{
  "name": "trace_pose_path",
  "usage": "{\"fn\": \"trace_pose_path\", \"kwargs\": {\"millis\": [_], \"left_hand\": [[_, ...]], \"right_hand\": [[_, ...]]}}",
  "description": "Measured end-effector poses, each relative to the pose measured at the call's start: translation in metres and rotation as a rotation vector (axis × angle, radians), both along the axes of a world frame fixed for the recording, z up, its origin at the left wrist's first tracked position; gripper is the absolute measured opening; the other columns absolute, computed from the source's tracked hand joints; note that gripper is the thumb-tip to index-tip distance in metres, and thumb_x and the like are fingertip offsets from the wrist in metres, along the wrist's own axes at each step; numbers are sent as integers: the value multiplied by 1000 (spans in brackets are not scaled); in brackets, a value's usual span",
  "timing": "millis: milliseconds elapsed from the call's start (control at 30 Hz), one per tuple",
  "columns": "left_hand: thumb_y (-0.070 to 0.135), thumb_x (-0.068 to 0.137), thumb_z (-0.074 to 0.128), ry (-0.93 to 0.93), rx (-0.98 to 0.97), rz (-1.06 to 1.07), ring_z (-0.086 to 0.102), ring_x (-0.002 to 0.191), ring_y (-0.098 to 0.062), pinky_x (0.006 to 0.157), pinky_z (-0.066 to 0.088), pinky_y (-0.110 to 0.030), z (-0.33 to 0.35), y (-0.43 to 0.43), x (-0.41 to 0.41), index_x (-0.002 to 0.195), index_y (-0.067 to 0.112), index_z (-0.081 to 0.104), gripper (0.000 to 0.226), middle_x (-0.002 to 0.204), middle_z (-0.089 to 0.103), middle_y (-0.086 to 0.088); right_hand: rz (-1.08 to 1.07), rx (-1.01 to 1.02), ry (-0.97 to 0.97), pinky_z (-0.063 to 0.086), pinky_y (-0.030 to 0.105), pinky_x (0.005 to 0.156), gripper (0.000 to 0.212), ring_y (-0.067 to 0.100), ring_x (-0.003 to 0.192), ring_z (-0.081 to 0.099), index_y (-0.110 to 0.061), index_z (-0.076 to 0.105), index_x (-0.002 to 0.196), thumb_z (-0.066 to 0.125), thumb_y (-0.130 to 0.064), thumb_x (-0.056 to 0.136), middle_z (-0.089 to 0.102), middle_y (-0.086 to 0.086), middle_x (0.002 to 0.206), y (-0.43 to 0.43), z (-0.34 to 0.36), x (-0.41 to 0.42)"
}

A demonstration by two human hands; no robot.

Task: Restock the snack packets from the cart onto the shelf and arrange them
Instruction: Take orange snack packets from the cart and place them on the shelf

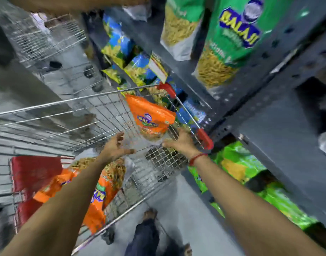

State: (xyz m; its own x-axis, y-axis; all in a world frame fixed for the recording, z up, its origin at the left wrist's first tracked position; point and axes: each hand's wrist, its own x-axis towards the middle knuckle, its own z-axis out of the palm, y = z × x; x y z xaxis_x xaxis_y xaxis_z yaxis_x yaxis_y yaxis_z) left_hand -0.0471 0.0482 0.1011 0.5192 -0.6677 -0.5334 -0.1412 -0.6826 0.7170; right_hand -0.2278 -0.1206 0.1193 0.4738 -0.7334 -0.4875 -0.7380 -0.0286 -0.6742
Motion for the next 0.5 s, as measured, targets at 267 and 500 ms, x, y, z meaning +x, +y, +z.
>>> {"fn": "trace_pose_path", "kwargs": {"millis": [267,500], "left_hand": [[42,54,86,-32,17,-223,35,135,-27,113,29,-42,-56,-70,37,146,20,15,118,149,33,-8],[10,68,78,141,-32,-134,41,131,-25,113,30,-42,-103,-92,37,141,11,24,92,140,45,-9]], "right_hand": [[87,100,152,48,32,97,76,28,118,56,-3,53,122,89,-22,57,60,14,124,-44,-57,28],[98,184,29,35,23,105,70,23,131,46,-9,47,132,80,-19,71,53,8,138,-39,-78,56]]}}
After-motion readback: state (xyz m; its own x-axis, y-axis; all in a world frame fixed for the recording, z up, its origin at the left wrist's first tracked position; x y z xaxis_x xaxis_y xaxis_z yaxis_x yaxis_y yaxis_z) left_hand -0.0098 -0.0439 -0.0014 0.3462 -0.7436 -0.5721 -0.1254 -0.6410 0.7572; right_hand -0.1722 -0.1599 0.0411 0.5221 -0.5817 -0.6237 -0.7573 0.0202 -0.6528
